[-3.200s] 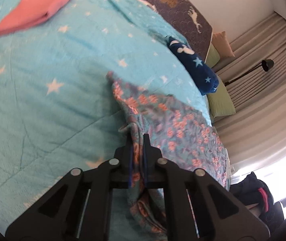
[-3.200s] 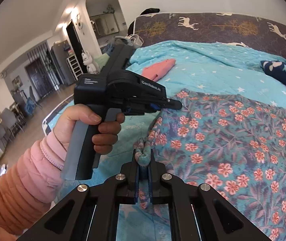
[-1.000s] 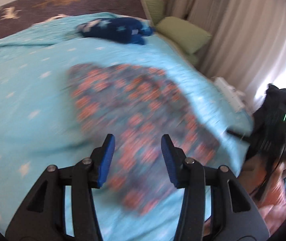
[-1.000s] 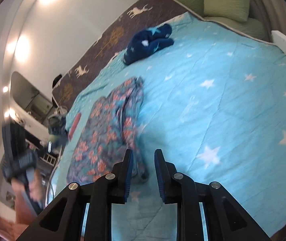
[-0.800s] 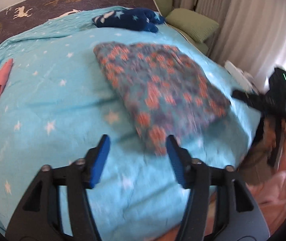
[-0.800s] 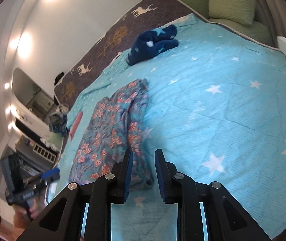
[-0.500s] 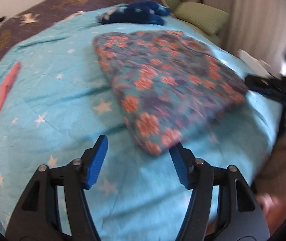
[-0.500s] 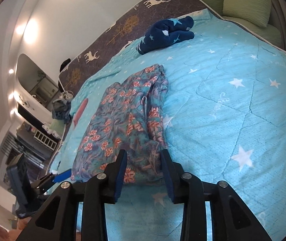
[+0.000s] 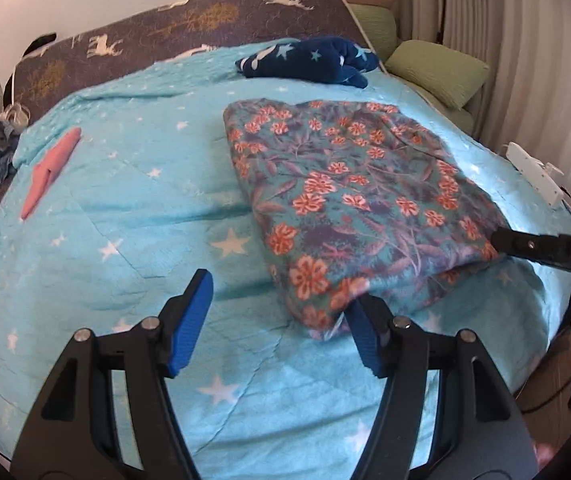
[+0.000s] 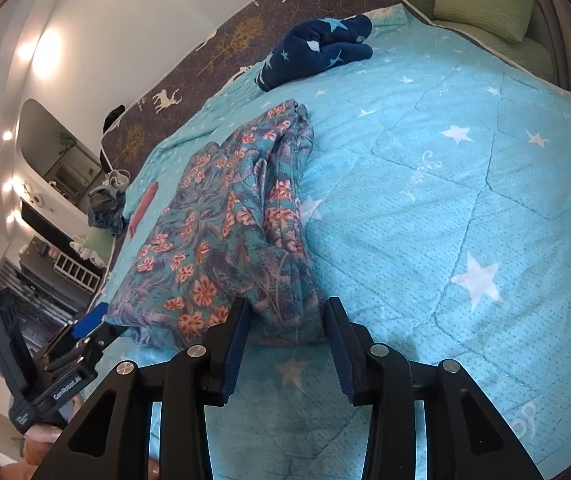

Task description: Fold small clothes

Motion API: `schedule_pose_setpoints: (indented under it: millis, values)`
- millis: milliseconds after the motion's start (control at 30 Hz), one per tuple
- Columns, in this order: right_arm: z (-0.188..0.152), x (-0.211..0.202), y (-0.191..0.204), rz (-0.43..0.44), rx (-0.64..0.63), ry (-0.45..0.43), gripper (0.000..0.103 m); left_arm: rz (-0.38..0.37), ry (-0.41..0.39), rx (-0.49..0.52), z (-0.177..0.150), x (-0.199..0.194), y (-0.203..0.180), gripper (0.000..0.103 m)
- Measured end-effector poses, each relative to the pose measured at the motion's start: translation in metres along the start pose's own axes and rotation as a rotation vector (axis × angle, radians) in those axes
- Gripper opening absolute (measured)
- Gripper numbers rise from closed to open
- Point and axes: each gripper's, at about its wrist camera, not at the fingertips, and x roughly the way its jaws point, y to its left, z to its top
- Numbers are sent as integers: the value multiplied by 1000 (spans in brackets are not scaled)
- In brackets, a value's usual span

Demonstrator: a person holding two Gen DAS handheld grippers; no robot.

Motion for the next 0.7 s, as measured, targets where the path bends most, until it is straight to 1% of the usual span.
schedule_pose_setpoints:
  millis: [100,133,200,267,333,400,467,533,600,700]
  values:
    - [0,-1,3,-8,-19,5,41,8,17,-23,4,13,-7,66]
    - [0,-1,4,-10,-23,7,41,22,14,-25,5,15,-10,66]
    - [0,-2,6,-15,-31,14,41,87,26,-1,3,21,-15,66]
    - [-1,-3,7,-19,-39,17,41,112,58,4,-2,21,-11,66]
    - [-1,-4,8,-24,-49,19,41,112,96,-25,-8,14,3,66]
    - [-2,-4,7,-24,-50,23,41,119,108,-42,-15,5,17,68]
    - [-2,-1,5,-14,-45,33,41,116,121,-54,-20,2,21,68]
    - [-2,1,6,-18,-57,43,41,129,124,-42,-24,-1,19,68]
    - [0,1,7,-25,-74,49,41,133,127,-8,-27,-6,15,67]
    - [5,-6,9,-36,-92,50,41,112,137,15,-30,-19,19,66]
